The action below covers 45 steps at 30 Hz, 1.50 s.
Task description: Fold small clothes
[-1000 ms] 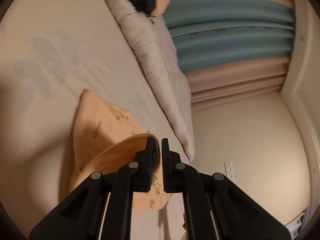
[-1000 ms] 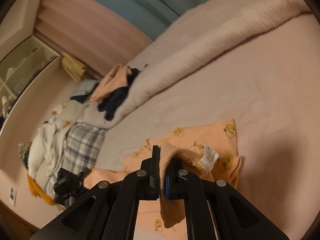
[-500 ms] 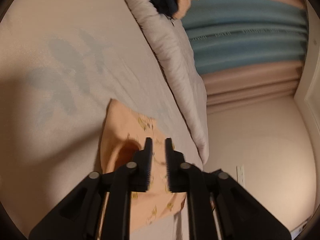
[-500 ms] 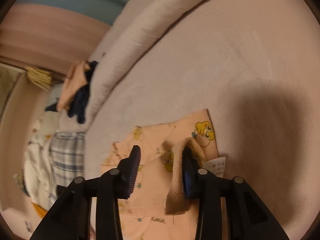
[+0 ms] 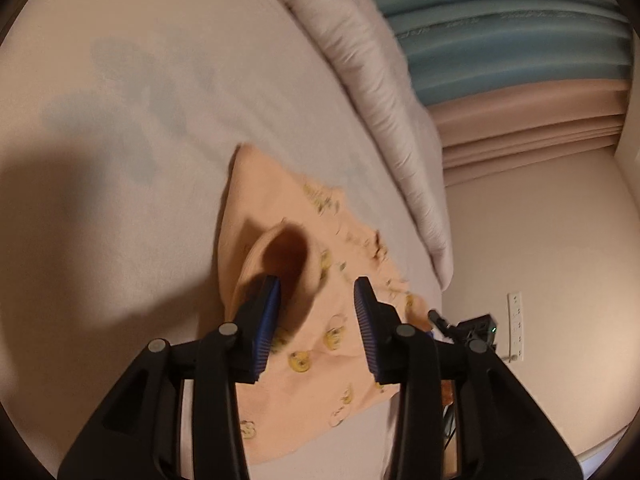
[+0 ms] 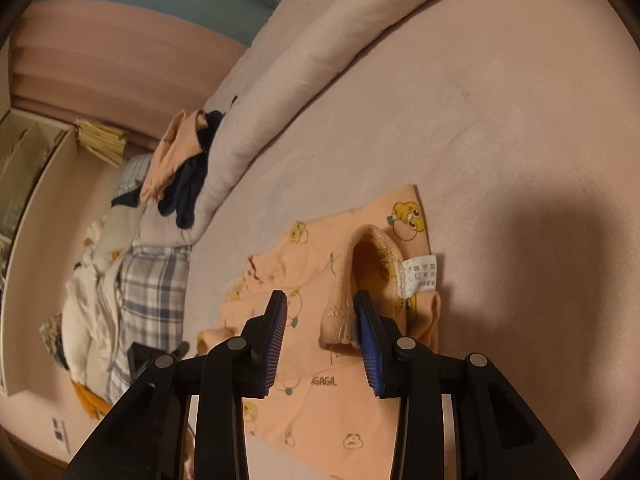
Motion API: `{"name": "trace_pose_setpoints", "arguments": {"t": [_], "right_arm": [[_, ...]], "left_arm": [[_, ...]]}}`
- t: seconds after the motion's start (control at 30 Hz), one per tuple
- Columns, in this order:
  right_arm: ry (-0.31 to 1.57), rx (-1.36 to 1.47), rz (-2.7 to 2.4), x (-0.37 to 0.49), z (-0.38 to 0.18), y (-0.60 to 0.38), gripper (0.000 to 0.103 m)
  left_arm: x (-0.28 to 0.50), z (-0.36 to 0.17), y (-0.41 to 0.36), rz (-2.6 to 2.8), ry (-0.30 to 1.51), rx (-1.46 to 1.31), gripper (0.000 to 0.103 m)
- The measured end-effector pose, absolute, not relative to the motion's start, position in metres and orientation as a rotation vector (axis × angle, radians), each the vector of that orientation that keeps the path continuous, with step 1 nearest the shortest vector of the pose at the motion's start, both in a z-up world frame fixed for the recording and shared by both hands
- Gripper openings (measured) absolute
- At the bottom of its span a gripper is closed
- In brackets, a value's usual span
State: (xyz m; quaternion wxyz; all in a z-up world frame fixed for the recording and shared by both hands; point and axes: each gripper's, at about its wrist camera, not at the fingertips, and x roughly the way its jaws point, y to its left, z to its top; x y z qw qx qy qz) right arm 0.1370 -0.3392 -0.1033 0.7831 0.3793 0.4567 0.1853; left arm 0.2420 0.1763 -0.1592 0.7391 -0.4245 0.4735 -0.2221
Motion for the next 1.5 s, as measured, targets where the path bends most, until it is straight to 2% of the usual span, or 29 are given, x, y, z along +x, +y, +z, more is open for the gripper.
{"name": "trace_pose_setpoints", "arguments": {"t": [0.17, 0.27, 0.47, 0.53, 0.57, 0.6, 0.63, 0.7, 1.0, 1.13, 1.2, 1.27, 1.33, 1.4, 1.5], "right_arm": [[1.026, 0.758, 0.369, 0.142, -0.104, -0.331, 0.037], [1.033, 0.759, 0.367, 0.143, -0.105, -0.331, 0.037], [1.064, 0.734, 0.370, 0.145, -0.110, -0.330, 0.037], [1.073, 0.711, 0.355, 0.146, -0.112, -0.328, 0.032], [1.074, 0.698, 0.349, 0.147, -0.112, -0.327, 0.025], [1.074, 0.681, 0.341, 0.147, -0.112, -0.326, 0.018], [1.074, 0.667, 0.336, 0.147, -0.112, -0.326, 0.014], [1.067, 0.655, 0.338, 0.146, -0.111, -0.326, 0.008], [0.957, 0.946, 0.366, 0.176, -0.102, -0.343, 0.007], [0.972, 1.087, 0.222, 0.197, -0.124, -0.352, 0.007], [0.994, 1.114, 0.197, 0.205, -0.137, -0.354, 0.007], [1.012, 1.116, 0.194, 0.207, -0.145, -0.352, 0.017], [0.979, 1.107, 0.205, 0.203, -0.140, -0.353, 0.023], [0.916, 1.111, 0.199, 0.196, -0.131, -0.360, 0.043], [0.845, 1.047, 0.174, 0.186, -0.112, -0.373, 0.043]], "left_arm": [[0.242, -0.163, 0.170, -0.530, 1.048, -0.926, 0.034], [0.240, -0.158, 0.171, -0.542, 1.039, -0.911, 0.029], [0.242, -0.154, 0.165, -0.575, 1.071, -0.883, 0.029], [0.244, -0.161, 0.160, -0.547, 1.114, -0.867, 0.029], [0.246, -0.162, 0.158, -0.539, 1.118, -0.865, 0.024], [0.246, -0.163, 0.158, -0.526, 1.116, -0.864, 0.011], [0.247, -0.165, 0.159, -0.528, 1.110, -0.886, 0.005], [0.246, -0.163, 0.162, -0.530, 1.074, -0.925, 0.003], [0.274, -0.155, 0.193, -0.412, 0.833, -1.300, 0.003], [0.296, -0.174, 0.197, -0.260, 0.912, -1.356, 0.003], [0.303, -0.181, 0.197, -0.222, 0.942, -1.347, 0.010], [0.304, -0.188, 0.201, -0.191, 0.965, -1.345, 0.018], [0.303, -0.185, 0.210, -0.195, 0.949, -1.321, 0.019], [0.297, -0.179, 0.224, -0.194, 0.923, -1.322, 0.033], [0.283, -0.162, 0.243, -0.184, 0.864, -1.258, 0.038]]}}
